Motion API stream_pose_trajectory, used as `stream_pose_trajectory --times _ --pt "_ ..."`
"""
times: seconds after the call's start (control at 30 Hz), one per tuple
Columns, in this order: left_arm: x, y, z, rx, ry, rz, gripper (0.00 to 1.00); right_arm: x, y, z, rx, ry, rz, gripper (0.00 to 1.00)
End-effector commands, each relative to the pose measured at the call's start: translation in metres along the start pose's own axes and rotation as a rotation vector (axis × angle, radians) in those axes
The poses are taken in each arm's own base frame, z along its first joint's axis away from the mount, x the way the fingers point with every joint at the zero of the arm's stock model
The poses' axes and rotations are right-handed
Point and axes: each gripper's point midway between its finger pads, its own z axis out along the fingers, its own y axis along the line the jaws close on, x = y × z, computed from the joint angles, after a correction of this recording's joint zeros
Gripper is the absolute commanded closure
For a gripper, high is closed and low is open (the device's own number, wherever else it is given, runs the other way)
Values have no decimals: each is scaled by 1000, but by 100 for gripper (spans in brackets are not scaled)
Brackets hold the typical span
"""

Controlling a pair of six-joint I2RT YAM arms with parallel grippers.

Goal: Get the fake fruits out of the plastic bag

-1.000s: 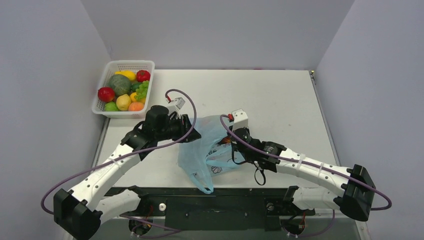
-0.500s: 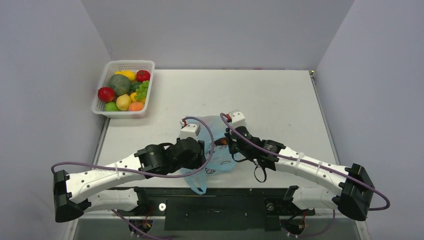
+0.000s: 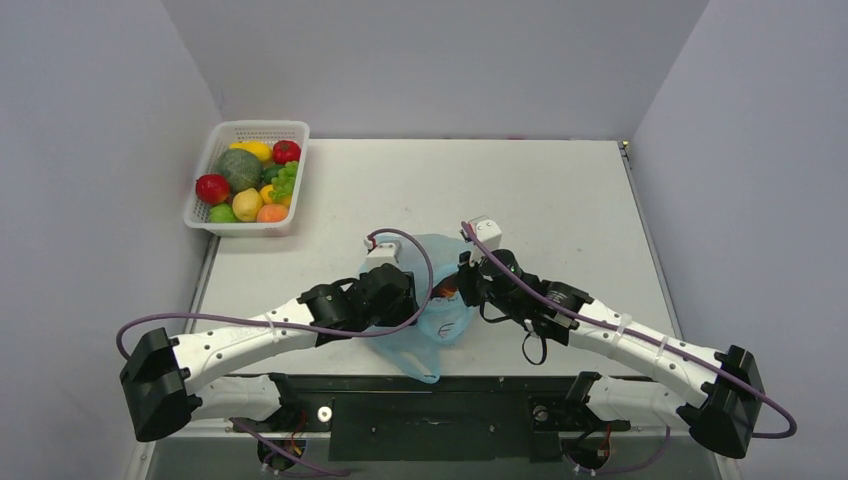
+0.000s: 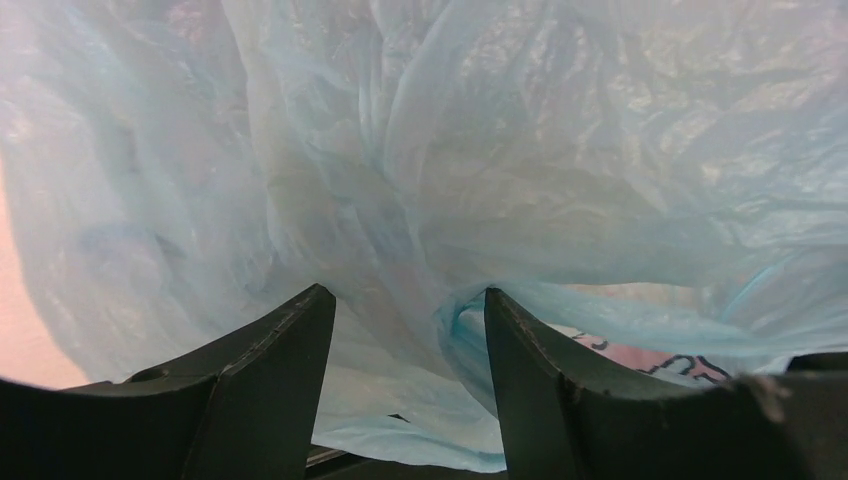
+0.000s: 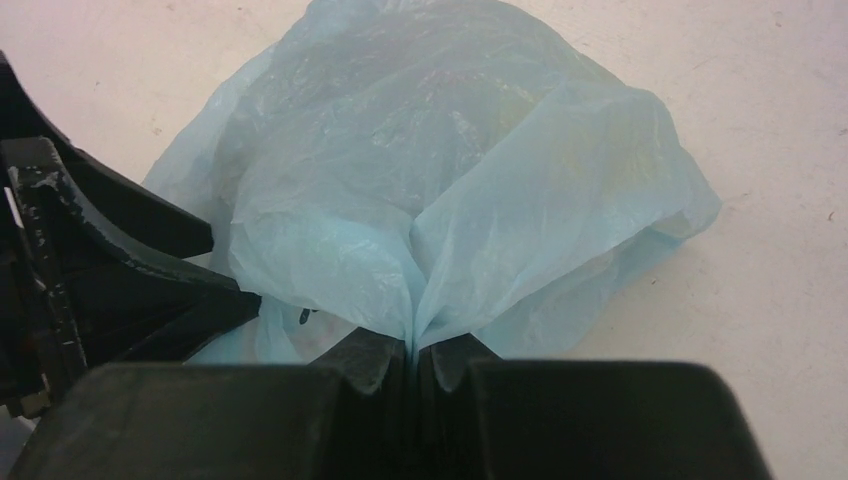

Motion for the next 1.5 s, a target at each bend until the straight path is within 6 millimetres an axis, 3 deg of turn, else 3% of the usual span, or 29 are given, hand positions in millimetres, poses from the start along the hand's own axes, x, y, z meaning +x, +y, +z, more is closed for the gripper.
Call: stream_pose_trajectory --times 0.0,0.1,0.2,0.27,0.37,0.43,0.47,0.57,0.67,0.83,1.03,1.3,1.37,1.47 --pt "-21 -44 -1 200 -59 -73 45 -9 9 -3 -57 -40 25 100" --pt "-22 -48 -1 230 -73 -96 45 -8 11 -3 -65 -36 26 100" --pt "-22 -37 0 198 -85 -119 47 -10 11 -3 -70 -40 29 100" --pt "-21 -22 4 128 -76 -124 54 -12 13 -5 -77 -46 32 100" --pt "-18 5 11 46 -47 -132 79 -13 10 -8 -70 -49 27 100" --pt "-25 25 14 8 -47 -151 87 -12 4 -10 -43 -52 14 100" --pt "-27 28 11 19 -56 -152 86 -10 -2 -11 -15 -50 2 100" --pt "-35 22 -1 142 -85 -141 61 -10 -15 -13 28 -47 -1 100" --pt "-37 10 -13 245 -99 -127 49 -10 -13 -15 9 -44 -6 100" --pt "-43 -12 -48 429 -136 -126 47 -8 -5 -11 -28 -18 -13 100" --pt "-39 -9 -76 462 -125 -135 46 -11 -1 -9 -48 -23 -3 100" --pt "-23 11 -86 397 -75 -221 48 -16 -4 -7 -61 -27 30 100" --pt "-17 18 -81 357 -55 -256 49 -17 -2 -7 -72 -28 37 100" --pt "-3 8 -66 383 24 -265 43 -18 -1 -7 -81 -26 43 100"
